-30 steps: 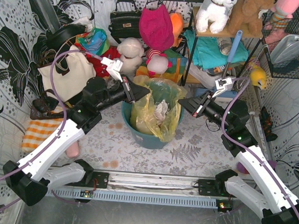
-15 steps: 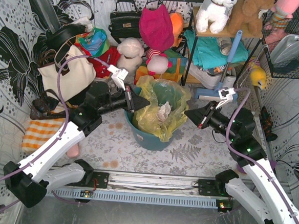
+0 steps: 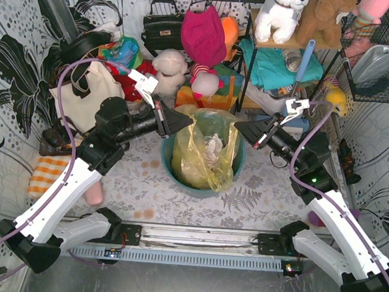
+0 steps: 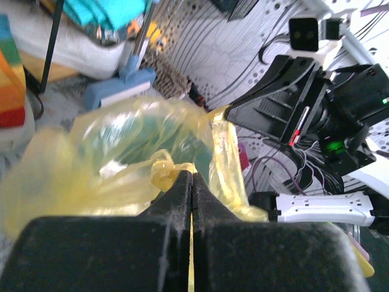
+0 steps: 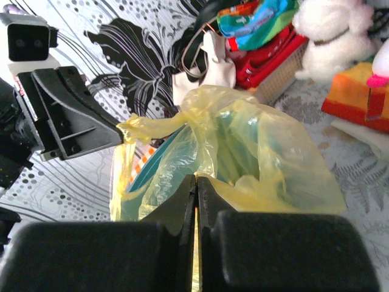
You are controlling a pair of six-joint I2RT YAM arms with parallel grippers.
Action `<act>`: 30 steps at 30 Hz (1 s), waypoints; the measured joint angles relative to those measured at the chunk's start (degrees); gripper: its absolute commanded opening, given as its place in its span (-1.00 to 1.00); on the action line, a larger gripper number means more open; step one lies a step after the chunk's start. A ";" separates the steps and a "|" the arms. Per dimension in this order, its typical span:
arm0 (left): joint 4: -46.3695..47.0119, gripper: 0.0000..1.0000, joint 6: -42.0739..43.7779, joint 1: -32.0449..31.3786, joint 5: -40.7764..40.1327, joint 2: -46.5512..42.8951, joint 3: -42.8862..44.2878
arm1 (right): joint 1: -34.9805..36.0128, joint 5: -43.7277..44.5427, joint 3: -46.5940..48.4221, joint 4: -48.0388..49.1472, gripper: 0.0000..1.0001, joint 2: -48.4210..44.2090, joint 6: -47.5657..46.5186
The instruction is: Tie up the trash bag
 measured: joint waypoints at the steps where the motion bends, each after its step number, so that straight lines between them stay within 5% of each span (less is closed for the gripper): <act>1: 0.68 -1.00 -0.02 0.00 0.17 0.00 0.70 | 0.00 0.26 0.35 0.68 -1.00 0.17 0.22; 17: 4.35 -1.00 -2.32 1.44 -1.55 3.98 -0.85 | 0.00 5.77 0.44 1.25 -1.00 -1.86 -0.04; 30: 4.57 -1.00 -0.94 9.55 -4.83 10.32 -0.85 | 0.00 7.08 0.42 1.77 -1.00 6.19 -1.20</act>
